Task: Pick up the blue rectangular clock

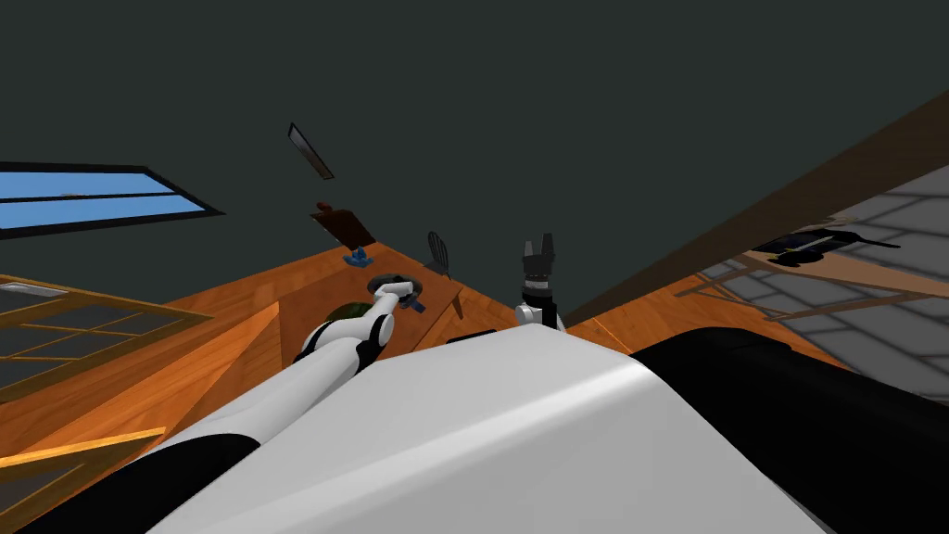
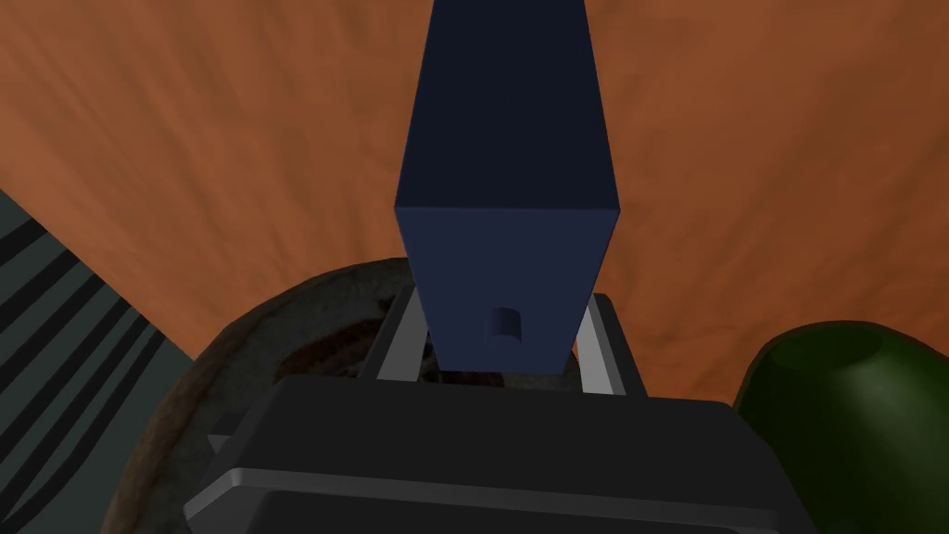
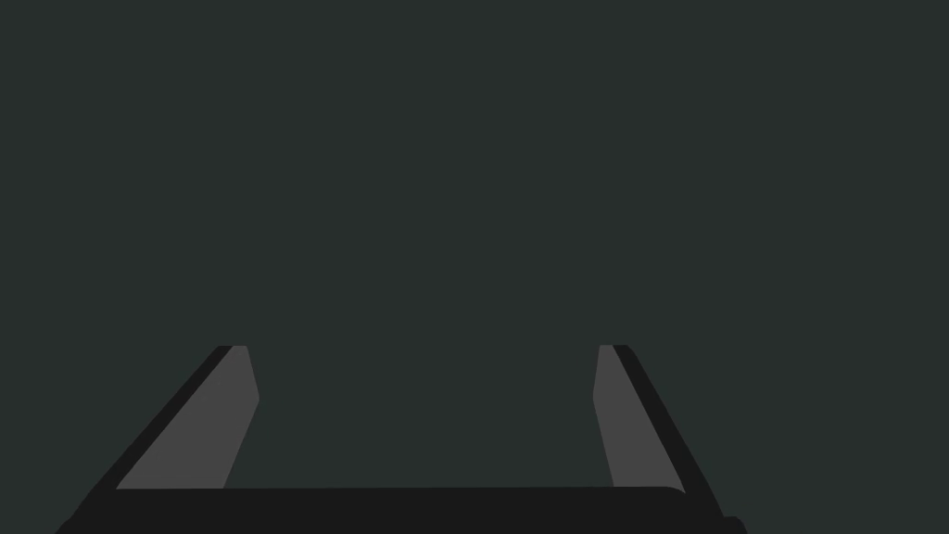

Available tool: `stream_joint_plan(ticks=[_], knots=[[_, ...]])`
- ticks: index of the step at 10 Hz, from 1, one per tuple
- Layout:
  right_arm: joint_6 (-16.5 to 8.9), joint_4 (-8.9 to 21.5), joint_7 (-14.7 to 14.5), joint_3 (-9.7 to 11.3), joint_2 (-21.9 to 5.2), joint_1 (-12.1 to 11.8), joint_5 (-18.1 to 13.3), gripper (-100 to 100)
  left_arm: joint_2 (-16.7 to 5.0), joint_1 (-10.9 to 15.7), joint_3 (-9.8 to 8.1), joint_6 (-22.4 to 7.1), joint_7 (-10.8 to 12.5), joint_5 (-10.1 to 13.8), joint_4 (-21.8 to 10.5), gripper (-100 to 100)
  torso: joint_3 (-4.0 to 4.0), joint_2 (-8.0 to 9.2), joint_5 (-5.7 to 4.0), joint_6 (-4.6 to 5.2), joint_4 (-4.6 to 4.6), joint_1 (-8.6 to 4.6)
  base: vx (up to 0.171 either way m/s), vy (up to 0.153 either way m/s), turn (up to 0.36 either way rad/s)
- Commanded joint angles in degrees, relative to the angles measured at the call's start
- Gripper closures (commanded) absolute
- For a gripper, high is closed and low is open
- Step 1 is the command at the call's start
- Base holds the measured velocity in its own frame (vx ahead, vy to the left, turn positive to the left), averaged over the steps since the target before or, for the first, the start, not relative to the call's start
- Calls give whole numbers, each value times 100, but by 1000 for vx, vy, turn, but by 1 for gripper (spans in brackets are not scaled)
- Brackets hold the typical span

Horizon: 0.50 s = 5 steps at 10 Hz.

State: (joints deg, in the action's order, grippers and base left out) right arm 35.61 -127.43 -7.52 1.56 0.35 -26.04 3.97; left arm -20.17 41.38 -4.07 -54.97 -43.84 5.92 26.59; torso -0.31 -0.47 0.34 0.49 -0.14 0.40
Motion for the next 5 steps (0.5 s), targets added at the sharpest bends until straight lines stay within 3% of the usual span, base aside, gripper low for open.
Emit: stream_joint_plan(ticks=[1, 3, 4, 5], knots=[[0, 0, 0, 0, 0, 0, 0, 0, 45, 167, 122, 61, 286, -52, -196, 100, 0, 0, 0, 0, 0, 0, -161, 104, -226], [0, 0, 0, -1, 0, -2, 0, 0, 45, 167, 122, 61, 561, -52, -196, 100, 5, 6, -4, -28, 0, 11, -47, 44, 38], [0, 0, 0, -1, 0, -3, 0, 0, 49, 165, 122, 57, 471, -51, -196, 100, -8, -17, -6, -26, -3, -1, 0, 6, 11], [0, 0, 0, 0, 1, -3, 0, 0, 45, 164, 124, 61, 494, -53, -207, 0, -13, -27, -6, -23, -5, -10, 0, 0, 0]])
